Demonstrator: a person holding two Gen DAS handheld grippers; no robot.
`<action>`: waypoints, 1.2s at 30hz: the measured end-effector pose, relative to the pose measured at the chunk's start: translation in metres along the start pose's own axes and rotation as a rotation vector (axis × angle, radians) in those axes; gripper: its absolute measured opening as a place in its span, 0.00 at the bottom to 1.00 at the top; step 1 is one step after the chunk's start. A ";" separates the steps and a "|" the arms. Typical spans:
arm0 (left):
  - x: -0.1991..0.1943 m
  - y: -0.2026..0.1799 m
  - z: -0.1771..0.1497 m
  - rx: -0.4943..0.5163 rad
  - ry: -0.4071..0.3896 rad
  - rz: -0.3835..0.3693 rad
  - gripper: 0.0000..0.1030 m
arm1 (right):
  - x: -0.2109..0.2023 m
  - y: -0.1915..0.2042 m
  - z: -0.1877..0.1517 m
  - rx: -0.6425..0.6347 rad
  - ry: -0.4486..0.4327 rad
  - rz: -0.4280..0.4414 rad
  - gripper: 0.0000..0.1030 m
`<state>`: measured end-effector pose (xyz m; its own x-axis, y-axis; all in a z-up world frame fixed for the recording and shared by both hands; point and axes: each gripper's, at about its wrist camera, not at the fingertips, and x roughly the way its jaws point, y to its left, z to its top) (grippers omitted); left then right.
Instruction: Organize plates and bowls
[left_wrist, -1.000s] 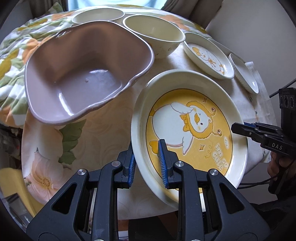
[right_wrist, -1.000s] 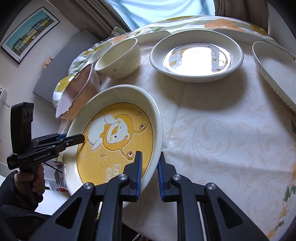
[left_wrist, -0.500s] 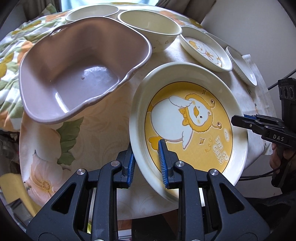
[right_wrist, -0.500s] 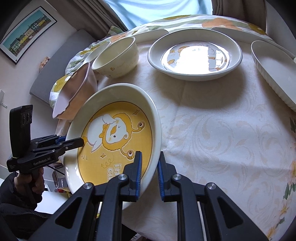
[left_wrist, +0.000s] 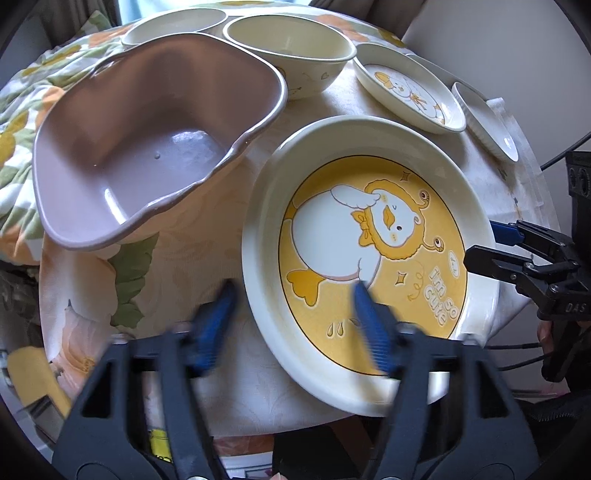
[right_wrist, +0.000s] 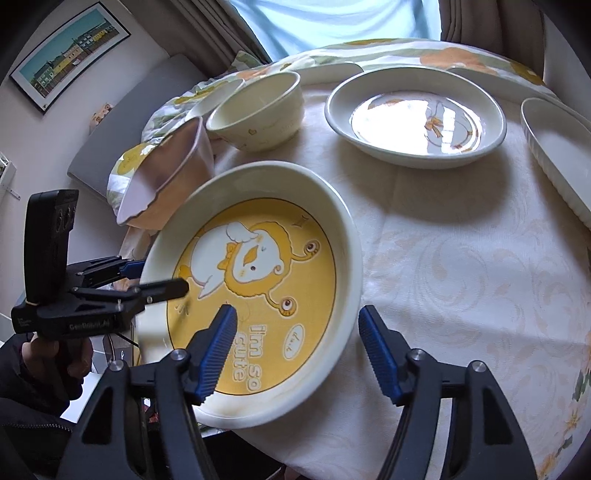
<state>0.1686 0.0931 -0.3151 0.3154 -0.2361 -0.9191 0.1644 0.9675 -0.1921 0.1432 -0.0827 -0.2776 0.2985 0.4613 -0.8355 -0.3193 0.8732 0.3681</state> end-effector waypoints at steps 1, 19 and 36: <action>-0.001 -0.001 0.000 -0.004 -0.014 0.012 0.88 | -0.001 0.002 -0.001 -0.007 -0.008 -0.002 0.66; -0.079 -0.095 0.053 0.060 -0.200 0.136 0.94 | -0.119 -0.037 0.009 -0.025 -0.232 -0.082 0.92; -0.031 -0.274 0.203 0.322 -0.111 -0.212 0.94 | -0.203 -0.177 0.030 0.306 -0.200 -0.234 0.92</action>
<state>0.3036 -0.1834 -0.1638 0.3390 -0.4532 -0.8244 0.5159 0.8224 -0.2399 0.1665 -0.3264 -0.1606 0.5091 0.2401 -0.8265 0.0500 0.9504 0.3069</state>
